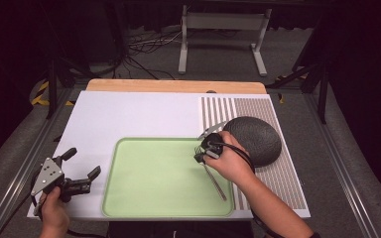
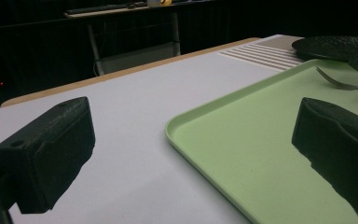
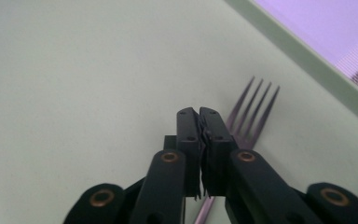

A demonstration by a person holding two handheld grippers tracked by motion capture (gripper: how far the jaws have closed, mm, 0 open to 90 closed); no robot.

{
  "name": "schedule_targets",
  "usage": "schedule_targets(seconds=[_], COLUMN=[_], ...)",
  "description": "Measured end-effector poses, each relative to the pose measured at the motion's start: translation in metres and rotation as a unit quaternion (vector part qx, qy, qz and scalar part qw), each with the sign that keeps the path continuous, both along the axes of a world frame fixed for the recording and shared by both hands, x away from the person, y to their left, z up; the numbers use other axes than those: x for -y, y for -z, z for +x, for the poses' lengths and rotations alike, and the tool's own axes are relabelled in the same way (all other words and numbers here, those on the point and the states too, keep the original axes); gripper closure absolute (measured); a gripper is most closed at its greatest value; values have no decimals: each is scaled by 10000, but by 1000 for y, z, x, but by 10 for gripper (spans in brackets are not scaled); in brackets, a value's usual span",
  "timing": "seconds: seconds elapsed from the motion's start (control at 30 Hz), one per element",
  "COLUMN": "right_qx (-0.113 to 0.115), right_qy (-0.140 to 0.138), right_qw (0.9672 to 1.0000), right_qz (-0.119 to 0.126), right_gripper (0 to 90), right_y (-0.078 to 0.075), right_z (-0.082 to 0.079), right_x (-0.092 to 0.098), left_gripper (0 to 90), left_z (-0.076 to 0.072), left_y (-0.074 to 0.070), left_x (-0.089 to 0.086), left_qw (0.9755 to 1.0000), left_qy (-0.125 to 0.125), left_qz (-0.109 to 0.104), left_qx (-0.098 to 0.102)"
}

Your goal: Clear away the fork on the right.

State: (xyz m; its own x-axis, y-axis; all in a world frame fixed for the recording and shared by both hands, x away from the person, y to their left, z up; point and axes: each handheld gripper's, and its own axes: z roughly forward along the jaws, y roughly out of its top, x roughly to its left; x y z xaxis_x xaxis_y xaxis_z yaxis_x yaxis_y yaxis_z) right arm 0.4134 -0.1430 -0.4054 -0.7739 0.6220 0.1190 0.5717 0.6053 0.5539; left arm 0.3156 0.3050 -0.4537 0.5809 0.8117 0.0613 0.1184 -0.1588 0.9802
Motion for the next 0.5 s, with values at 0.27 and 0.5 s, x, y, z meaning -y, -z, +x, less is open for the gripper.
schedule_targets(seconds=[0.27, 0.5], right_qx=[96, 105], right_qy=[-15, 2], right_qw=[9999, 9999], right_qz=[102, -20], right_gripper=[898, 898], right_y=[15, 25], right_z=[6, 9], right_x=[0, -3], left_gripper=[0, 0], left_z=[0, 0], left_y=[0, 0], left_x=[0, 0], left_qw=[10000, 10000], left_qy=[-11, -9], left_qz=[-8, -11], left_qx=[19, 18])
